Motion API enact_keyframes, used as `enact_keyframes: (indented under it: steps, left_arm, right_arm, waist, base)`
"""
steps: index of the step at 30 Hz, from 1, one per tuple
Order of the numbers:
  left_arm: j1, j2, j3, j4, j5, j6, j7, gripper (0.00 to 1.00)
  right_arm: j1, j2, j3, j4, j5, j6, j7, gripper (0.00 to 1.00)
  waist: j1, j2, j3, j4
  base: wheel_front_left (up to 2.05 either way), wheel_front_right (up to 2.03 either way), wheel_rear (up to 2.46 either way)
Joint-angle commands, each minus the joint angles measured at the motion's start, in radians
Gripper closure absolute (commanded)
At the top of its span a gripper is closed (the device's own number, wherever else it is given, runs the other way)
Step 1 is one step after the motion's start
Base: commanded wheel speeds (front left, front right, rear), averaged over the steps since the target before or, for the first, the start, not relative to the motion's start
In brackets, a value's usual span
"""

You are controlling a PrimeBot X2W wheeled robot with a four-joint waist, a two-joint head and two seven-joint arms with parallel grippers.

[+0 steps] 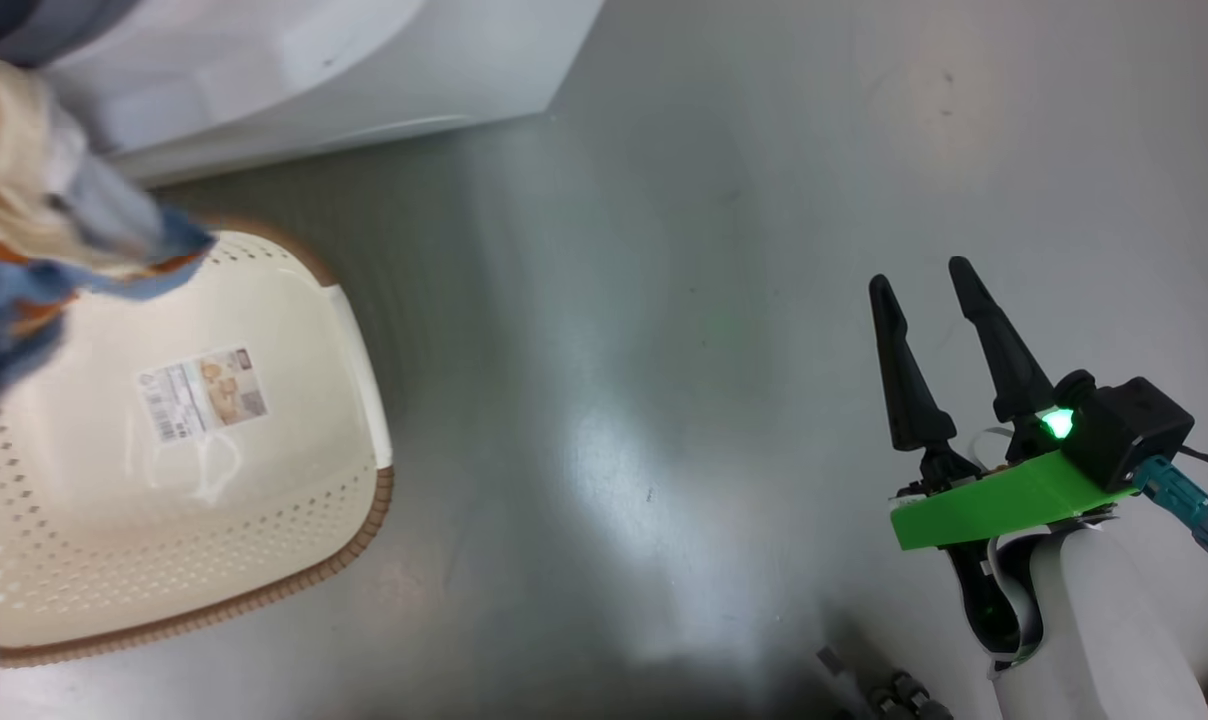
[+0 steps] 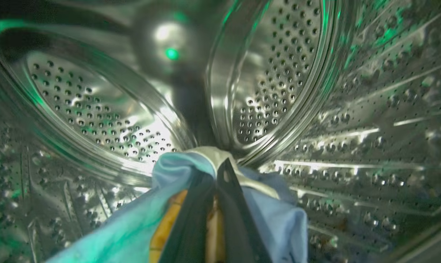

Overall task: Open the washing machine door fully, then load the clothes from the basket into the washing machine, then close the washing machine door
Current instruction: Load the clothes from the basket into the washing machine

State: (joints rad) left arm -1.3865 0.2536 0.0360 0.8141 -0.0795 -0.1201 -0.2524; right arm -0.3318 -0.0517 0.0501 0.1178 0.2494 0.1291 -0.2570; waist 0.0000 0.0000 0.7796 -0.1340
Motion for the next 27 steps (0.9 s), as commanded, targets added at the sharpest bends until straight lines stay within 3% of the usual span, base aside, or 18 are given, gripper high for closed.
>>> enact_keyframes:
  steps: [1, 7, 13, 14, 15, 16, 27]
  left_arm:
    - [-0.02, 0.05, 0.005, -0.07, 0.011, -0.005, -0.008, 1.0]
    - [0.037, 0.052, 0.01, -0.318, 0.033, 0.009, -0.009, 1.0]
    - [0.089, 0.047, 0.028, -0.306, 0.025, 0.013, -0.009, 1.0]
    - [0.094, 0.044, 0.033, -0.29, 0.018, 0.012, -0.009, 0.84]
    - [0.096, 0.04, 0.035, -0.279, 0.012, 0.011, -0.009, 0.09]
    - [0.097, 0.042, 0.033, -0.27, 0.014, 0.01, -0.009, 0.0]
    - [0.12, 0.025, 0.035, -0.165, -0.004, 0.007, -0.009, 0.0]
  right_arm:
    - [0.018, 0.001, 0.024, -0.021, 0.005, 0.002, -0.005, 0.0]
    - [0.006, 0.001, 0.036, -0.018, 0.014, 0.002, -0.005, 0.0]
    - [0.0, 0.001, 0.038, -0.006, 0.016, 0.002, -0.005, 0.0]
    - [-0.001, 0.001, 0.038, -0.004, 0.016, 0.002, -0.005, 0.0]
    - [-0.002, 0.001, 0.037, -0.003, 0.015, 0.002, -0.005, 0.0]
    - [-0.002, 0.001, 0.036, -0.002, 0.015, 0.002, -0.005, 0.0]
    - [-0.006, 0.001, 0.02, 0.007, 0.01, 0.002, -0.005, 0.0]
  waist:
    - [0.0, 0.0, 0.018, -0.013]
    - [0.0, 0.0, 0.032, -0.025]
    - [0.0, 0.0, 0.029, -0.021]
    - [0.0, 0.0, 0.028, -0.019]
    - [0.0, 0.0, 0.027, -0.017]
    - [0.0, 0.0, 0.025, -0.015]
    - [0.0, 0.0, -0.004, 0.016]
  base:
    - [0.0, 0.0, 0.0]
    - [0.0, 0.0, 0.0]
    - [0.0, 0.0, 0.0]
    - [0.0, 0.0, 0.0]
    - [0.0, 0.0, 0.0]
    - [0.0, 0.0, 0.0]
    - [0.0, 0.0, 0.0]
